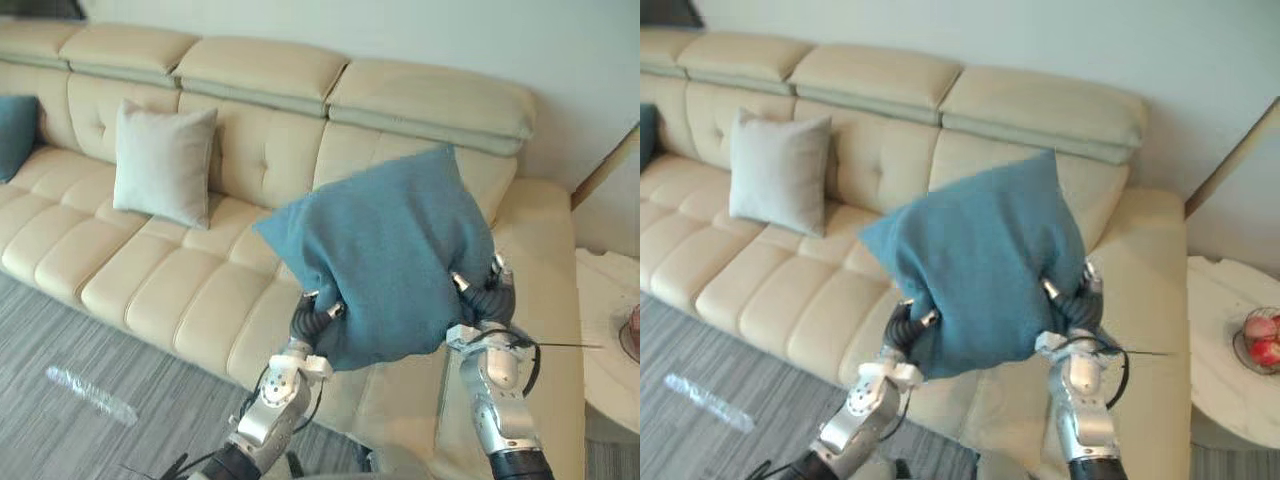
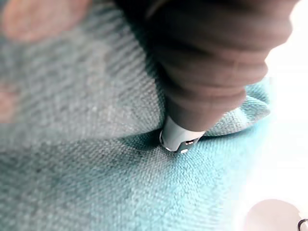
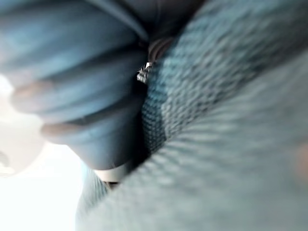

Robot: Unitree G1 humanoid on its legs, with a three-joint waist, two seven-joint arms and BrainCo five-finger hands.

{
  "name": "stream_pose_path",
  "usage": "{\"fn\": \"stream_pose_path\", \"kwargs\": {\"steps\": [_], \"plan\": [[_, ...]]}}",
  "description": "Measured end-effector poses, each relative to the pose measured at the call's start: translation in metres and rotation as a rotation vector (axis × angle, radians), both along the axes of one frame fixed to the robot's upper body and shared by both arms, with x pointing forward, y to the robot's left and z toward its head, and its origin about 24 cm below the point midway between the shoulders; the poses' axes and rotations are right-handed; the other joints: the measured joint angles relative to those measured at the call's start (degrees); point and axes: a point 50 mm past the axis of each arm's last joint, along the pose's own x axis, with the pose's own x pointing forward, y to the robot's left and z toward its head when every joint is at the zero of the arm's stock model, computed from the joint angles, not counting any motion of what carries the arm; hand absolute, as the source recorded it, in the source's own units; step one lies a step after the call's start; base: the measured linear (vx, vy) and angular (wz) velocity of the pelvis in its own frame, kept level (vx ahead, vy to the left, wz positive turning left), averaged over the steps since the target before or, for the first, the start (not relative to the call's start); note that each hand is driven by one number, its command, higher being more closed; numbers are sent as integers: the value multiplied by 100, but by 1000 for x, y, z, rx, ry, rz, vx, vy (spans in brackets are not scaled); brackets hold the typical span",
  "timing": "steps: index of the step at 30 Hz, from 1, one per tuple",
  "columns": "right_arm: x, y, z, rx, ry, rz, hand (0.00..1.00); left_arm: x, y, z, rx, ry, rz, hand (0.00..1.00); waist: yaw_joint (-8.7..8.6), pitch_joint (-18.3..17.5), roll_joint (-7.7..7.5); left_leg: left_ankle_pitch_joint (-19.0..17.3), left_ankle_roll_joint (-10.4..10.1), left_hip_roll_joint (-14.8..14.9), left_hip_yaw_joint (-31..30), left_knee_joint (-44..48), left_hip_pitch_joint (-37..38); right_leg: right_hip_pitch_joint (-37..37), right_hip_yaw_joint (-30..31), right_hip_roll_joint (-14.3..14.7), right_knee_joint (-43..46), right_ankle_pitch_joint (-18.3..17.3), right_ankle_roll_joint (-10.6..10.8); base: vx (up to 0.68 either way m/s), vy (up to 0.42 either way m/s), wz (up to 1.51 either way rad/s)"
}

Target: Pick up cushions and gather them together orderly.

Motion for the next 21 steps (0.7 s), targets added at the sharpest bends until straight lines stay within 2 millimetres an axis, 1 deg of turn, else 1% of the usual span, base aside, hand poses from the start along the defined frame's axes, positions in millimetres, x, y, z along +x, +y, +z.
{"fn": "stream_pose_path", "kwargs": {"steps": [1,2,3,4,5,6,7,8,9,11,13,17,18,19,20,21], "plan": [[2,0,2,0,-8,-1,100,-2,-2,-1,4,3,-18,100,-10,-4,7,110,-61,-177,-477,-752,-3,-1,162,-103,1,-40,131,88,223,-41],[4,-1,0,-2,-4,-2,100,-3,-3,-2,6,6,-23,100,-11,-14,25,256,-142,-265,-783,-1190,15,-4,253,-130,3,-59,205,111,311,-64],[8,-2,-2,-8,10,-3,100,-4,-4,-3,9,13,-30,100,9,-46,174,735,-348,-296,-1335,-1950,143,-11,444,-63,20,-104,374,127,342,-87],[11,-1,-8,-2,37,-6,100,-5,-2,-7,25,25,-32,100,24,-41,229,1225,-618,-307,-1390,-1976,213,12,705,-19,54,-147,521,173,396,-83],[12,0,-12,3,58,-7,100,-6,-1,-11,37,38,-32,100,10,-77,200,1220,-567,-371,-1317,-1970,224,6,784,-92,33,-128,542,150,332,-61],[12,2,-15,18,68,-6,100,-6,1,-12,48,41,-32,100,-19,-96,94,1157,-441,-538,-1132,-1976,233,-7,915,-294,-45,-141,649,134,305,-34],[12,2,-15,17,68,-5,100,-6,1,-13,54,50,-37,100,-9,-100,44,1132,-349,-673,-972,-1961,248,-6,1055,-445,-160,-106,787,111,288,-35],[12,2,-15,15,69,-5,100,-7,0,-14,57,55,-42,100,-6,-106,32,1107,-301,-732,-889,-1965,260,6,1117,-519,-239,-83,823,124,307,-46],[12,4,-15,16,69,0,100,-8,0,-15,60,59,-45,100,5,-109,29,1050,-211,-811,-736,-1960,289,11,1247,-609,-360,-5,883,96,224,-42],[12,4,-15,15,70,2,100,-8,0,-15,60,59,-45,100,-13,-109,29,1002,-144,-851,-602,-1963,295,0,1375,-662,-491,97,886,76,146,-38],[13,3,-15,12,73,2,100,-8,0,-15,61,60,-47,100,-55,-109,23,948,-122,-864,-480,-1969,323,-20,1496,-680,-612,203,857,68,83,-36],[16,2,-24,4,111,1,100,-8,1,-15,64,60,-47,100,-50,-110,-1,837,-110,-805,-101,-1991,393,-340,1721,-560,-399,264,829,30,37,-61],[19,2,-27,1,126,1,100,-8,1,-15,64,60,-46,100,-46,-113,5,824,-115,-753,22,-2015,402,-515,1622,-495,-248,328,743,3,5,-96],[23,2,-31,0,150,3,100,-7,2,-15,66,60,-39,100,-21,-116,10,850,-126,-626,271,-2182,466,-766,1053,-432,-81,493,601,-16,-15,-105],[25,3,-34,-1,163,4,100,-6,3,-15,67,61,-34,100,-15,-115,7,873,-125,-572,422,-2262,508,-837,525,-439,-55,570,496,-24,-31,-105],[25,3,-36,-2,177,4,100,-5,5,-15,71,62,-29,100,-7,-106,-11,894,-129,-559,562,-2335,581,-870,-385,-548,12,552,419,-21,-38,-64]]}}
